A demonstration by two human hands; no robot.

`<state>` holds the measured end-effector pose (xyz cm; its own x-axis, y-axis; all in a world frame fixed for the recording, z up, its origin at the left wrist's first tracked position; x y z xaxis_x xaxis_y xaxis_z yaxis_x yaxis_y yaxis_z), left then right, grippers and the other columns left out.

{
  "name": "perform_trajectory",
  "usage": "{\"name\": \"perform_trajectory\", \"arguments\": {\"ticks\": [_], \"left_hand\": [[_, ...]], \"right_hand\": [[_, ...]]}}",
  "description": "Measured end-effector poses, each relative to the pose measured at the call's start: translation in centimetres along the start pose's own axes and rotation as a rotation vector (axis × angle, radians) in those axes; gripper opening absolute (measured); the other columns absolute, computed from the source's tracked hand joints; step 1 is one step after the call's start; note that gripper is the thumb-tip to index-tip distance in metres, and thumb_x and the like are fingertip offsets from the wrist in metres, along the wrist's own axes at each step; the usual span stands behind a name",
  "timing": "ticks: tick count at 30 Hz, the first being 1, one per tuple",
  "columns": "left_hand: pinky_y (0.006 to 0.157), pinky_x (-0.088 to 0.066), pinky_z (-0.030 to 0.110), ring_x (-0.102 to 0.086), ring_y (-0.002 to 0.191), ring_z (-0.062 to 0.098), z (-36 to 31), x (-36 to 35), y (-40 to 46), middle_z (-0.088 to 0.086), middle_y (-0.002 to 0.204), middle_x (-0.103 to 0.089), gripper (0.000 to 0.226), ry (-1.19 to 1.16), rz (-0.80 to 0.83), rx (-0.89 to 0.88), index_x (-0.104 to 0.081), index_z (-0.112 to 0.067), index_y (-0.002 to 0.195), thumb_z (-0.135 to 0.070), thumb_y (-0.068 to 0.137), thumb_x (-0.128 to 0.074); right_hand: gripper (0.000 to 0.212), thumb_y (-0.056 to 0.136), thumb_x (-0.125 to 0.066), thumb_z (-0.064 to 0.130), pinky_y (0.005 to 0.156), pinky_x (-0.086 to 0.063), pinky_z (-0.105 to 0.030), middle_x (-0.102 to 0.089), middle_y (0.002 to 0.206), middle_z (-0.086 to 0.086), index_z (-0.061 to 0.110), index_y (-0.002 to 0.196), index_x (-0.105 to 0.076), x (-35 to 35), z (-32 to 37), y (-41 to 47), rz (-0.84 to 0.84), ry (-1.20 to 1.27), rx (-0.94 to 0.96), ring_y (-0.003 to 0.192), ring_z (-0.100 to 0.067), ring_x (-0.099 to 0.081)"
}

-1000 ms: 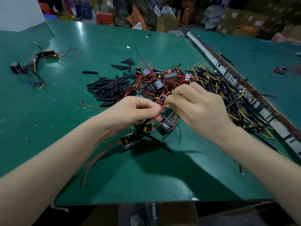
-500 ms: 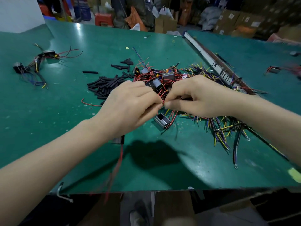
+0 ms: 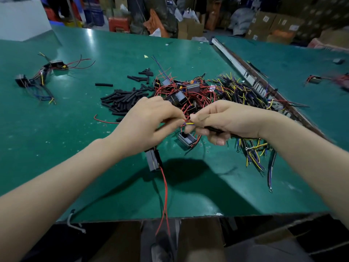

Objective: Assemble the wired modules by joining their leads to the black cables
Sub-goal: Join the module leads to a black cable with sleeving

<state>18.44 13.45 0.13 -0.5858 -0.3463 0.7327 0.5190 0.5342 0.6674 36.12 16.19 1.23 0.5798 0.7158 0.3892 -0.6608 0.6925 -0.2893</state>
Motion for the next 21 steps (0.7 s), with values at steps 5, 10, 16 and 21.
{"name": "perform_trajectory", "arguments": {"ticks": [5, 10, 16, 21], "left_hand": [[0.071, -0.045, 0.013, -0.057, 0.069, -0.005, 1.9, 0.0, 0.1, -0.013, 0.069, -0.067, 0.006, -0.568, 0.012, 0.45, -0.063, -0.026, 0.086, -0.024, 0.091, -0.061], [0.07, -0.044, 0.011, -0.059, 0.068, -0.001, 2.2, -0.2, -0.1, -0.01, 0.069, -0.068, 0.009, -0.893, 0.038, 0.621, -0.068, -0.024, 0.08, -0.021, 0.087, -0.064], [0.068, -0.035, 0.024, -0.053, 0.061, 0.002, 2.1, -1.1, -0.2, -0.007, 0.067, -0.06, 0.013, -1.157, 0.095, 0.787, -0.075, -0.023, 0.073, -0.025, 0.078, -0.063], [0.053, -0.038, 0.011, -0.049, 0.056, 0.001, 1.3, -1.1, 0.0, -0.009, 0.06, -0.055, 0.009, -1.294, 0.164, 0.809, -0.073, -0.02, 0.071, -0.024, 0.074, -0.066]], "right_hand": [[0.034, 0.084, -0.063, 0.044, 0.056, -0.042, -0.021, -0.063, 0.07, 0.005, 0.023, 0.111, -0.058, 0.1, 0.8, -1.3, -0.423, -0.545, 0.256, 0.054, -0.004, -0.05], [0.026, 0.094, -0.061, 0.032, 0.06, -0.053, -0.039, -0.068, 0.093, 0.001, 0.013, 0.11, -0.068, -1.9, 0.8, -2.7, -0.948, -1.046, 0.536, 0.083, -0.021, -0.066], [0.017, 0.096, -0.06, 0.014, 0.057, -0.054, -0.04, -0.071, 0.089, -0.009, 0.006, 0.103, -0.073, -2.4, 1.6, -2.6, -1.129, -1.214, 0.797, 0.074, -0.03, -0.068], [0.021, 0.089, -0.067, 0.003, 0.051, -0.051, -0.033, -0.071, 0.089, -0.006, 0.016, 0.103, -0.075, -2.8, 1.4, -2.4, -1.134, -1.307, 0.851, 0.064, -0.027, -0.061]]}}
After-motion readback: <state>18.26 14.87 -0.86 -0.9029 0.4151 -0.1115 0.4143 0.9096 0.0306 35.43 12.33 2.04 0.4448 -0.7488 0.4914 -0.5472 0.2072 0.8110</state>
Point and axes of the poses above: each hand's wrist, its own y-axis towards the middle knuckle, its own x-axis out of the back of the hand, z = x × y, the point moved 3 cm from there along y, towards the middle knuckle
